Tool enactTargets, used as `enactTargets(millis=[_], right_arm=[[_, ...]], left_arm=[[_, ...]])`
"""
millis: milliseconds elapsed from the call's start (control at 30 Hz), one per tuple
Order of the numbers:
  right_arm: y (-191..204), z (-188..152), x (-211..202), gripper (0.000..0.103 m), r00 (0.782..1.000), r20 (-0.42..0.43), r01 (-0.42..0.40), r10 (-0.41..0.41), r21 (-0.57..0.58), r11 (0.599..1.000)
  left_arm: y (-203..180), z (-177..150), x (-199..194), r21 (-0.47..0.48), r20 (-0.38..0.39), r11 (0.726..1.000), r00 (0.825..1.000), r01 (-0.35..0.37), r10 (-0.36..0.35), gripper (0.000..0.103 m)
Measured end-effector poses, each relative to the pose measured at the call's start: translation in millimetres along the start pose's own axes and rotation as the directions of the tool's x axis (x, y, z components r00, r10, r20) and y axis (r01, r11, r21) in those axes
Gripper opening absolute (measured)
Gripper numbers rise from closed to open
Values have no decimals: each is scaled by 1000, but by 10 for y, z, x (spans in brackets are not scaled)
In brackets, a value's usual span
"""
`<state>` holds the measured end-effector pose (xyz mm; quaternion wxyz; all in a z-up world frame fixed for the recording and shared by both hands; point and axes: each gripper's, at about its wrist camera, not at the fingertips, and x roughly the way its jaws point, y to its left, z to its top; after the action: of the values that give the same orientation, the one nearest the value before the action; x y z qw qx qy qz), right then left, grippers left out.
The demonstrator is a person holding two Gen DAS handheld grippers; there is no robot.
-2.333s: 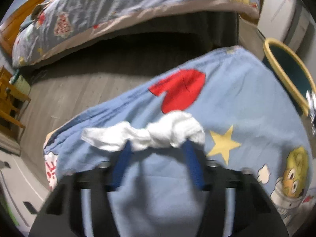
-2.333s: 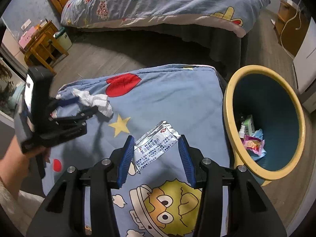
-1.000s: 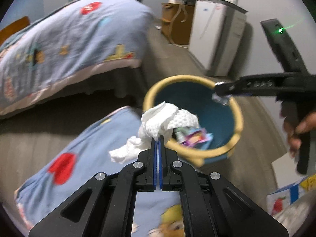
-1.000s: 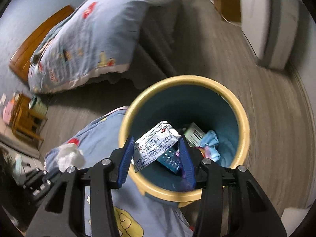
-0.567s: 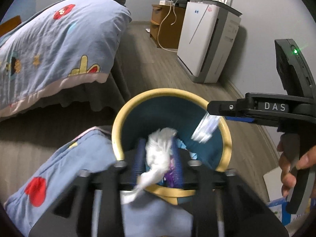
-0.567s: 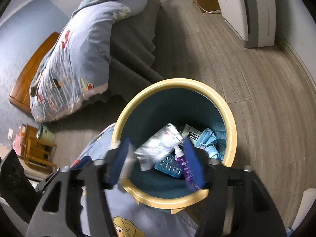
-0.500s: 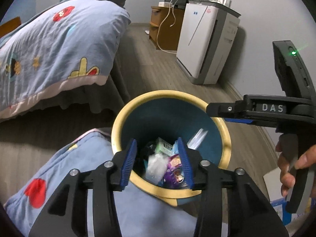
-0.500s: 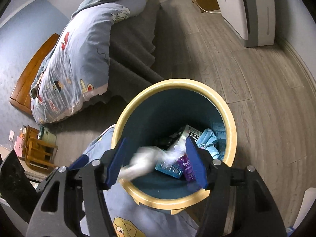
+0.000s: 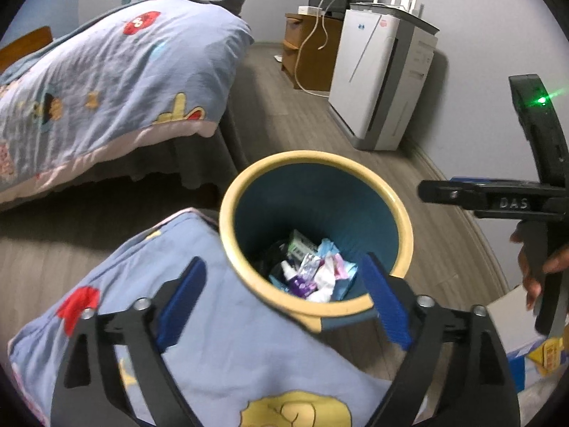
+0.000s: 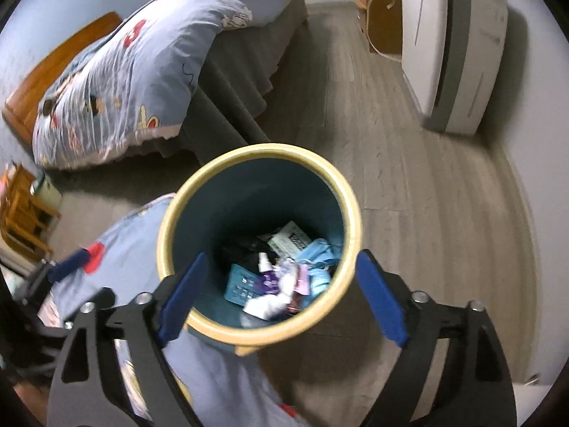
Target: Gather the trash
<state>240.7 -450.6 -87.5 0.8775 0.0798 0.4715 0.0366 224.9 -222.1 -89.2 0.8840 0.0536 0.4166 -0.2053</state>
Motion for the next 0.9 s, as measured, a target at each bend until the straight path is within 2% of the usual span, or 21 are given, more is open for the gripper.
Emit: enactTargets(millis=[100, 267, 433, 633, 900], right_arm=[[-5, -39, -91, 97, 1000, 7, 9, -8, -46, 999], [127, -109, -148, 97, 999, 12, 36, -34, -159, 987], [284, -198, -138, 97, 998, 10, 62, -62, -278, 959], [348, -226, -148, 97, 998, 16, 61, -58, -316, 947], [317, -216, -131, 97, 997, 12, 71, -71, -299, 952]], left_arm=[[-16, -81, -74, 14, -10, 999, 999, -43, 43, 94], [-20, -146, -175, 7, -13, 996, 996, -86, 87, 96], [-69, -156, -208, 15, -5, 996, 996, -92, 92, 97], [-138, -192, -167, 47, -6, 993, 994, -112, 112, 97], [-153, -186, -161, 59, 2, 992, 993, -114, 114, 97]])
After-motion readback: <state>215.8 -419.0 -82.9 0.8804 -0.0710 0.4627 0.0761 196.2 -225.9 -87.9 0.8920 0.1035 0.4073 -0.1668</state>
